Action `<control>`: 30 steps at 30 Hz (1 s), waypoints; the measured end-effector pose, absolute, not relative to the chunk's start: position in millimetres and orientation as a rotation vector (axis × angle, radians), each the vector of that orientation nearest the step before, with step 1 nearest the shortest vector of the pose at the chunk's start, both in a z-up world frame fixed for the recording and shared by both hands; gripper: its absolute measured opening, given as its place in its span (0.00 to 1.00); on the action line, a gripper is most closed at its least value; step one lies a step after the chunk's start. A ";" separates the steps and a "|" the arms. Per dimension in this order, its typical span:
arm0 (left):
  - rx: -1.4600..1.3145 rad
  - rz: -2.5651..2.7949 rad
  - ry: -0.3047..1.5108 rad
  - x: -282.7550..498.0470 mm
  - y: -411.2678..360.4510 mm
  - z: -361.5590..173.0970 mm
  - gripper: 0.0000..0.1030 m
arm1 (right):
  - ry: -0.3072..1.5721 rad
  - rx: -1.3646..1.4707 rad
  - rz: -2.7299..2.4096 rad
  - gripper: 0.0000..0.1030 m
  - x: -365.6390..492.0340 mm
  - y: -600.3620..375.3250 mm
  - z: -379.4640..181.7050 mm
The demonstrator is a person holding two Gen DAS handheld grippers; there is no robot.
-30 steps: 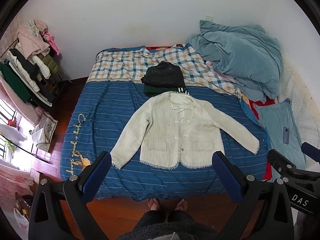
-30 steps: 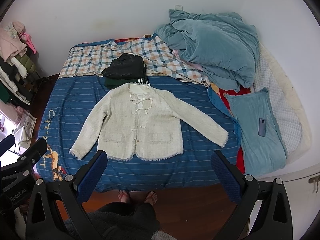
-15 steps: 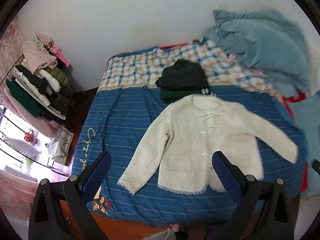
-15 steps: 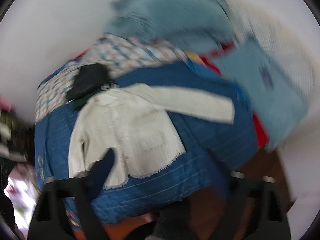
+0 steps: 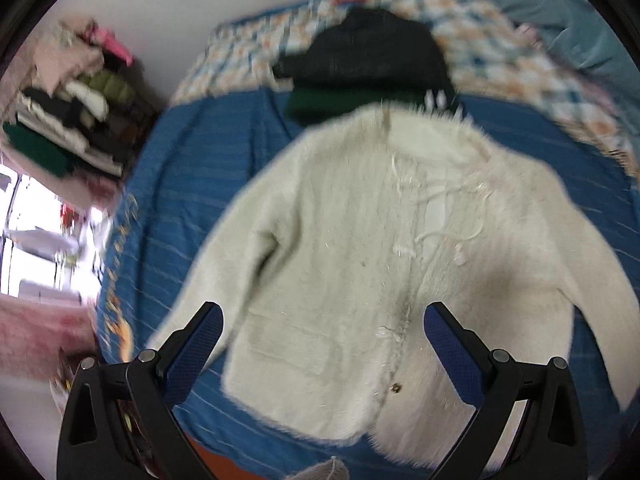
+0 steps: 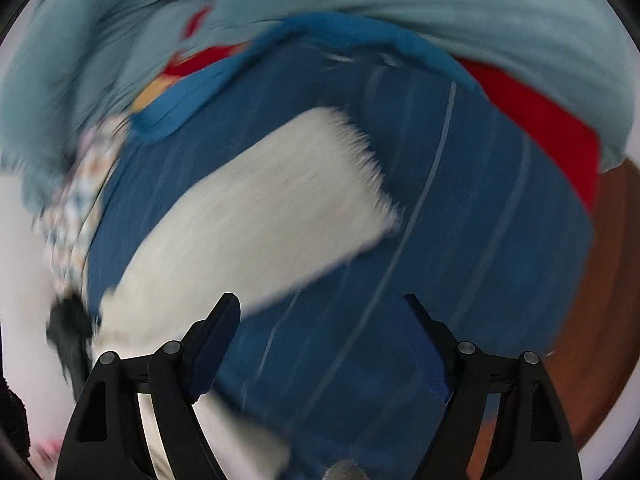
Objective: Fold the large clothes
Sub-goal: 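Grasp one cardigan sleeve cuff with the right gripper while the left tool approaches the other sleeve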
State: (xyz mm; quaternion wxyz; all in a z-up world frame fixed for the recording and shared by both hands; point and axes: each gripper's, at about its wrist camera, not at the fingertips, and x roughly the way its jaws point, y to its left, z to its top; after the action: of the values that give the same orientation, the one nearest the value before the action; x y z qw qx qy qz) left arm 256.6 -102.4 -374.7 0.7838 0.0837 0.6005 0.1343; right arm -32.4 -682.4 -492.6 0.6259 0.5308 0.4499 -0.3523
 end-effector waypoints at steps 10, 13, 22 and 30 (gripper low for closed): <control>0.053 0.420 1.463 279.6 -100.4 -495.3 1.00 | 0.946 1.331 -0.977 0.30 -1.0 -741.1 -580.1; 0.082 0.415 1.455 279.2 -103.0 -502.5 1.00 | 0.866 1.302 -0.976 0.17 12.4 -737.1 -560.1; 0.008 0.519 1.373 272.6 -34.4 -490.9 1.00 | 0.786 0.947 -0.649 0.15 130.3 -658.2 -419.4; -0.094 0.681 1.356 227.0 82.8 -482.5 1.00 | 0.919 0.631 -0.083 0.14 298.5 -425.3 -359.1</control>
State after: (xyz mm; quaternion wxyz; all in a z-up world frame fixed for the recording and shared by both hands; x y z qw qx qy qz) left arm 227.0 82.8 -482.5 0.7249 -0.0424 0.6144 0.3086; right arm 298.5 -425.3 -359.1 0.8477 0.2995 0.4361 -0.0392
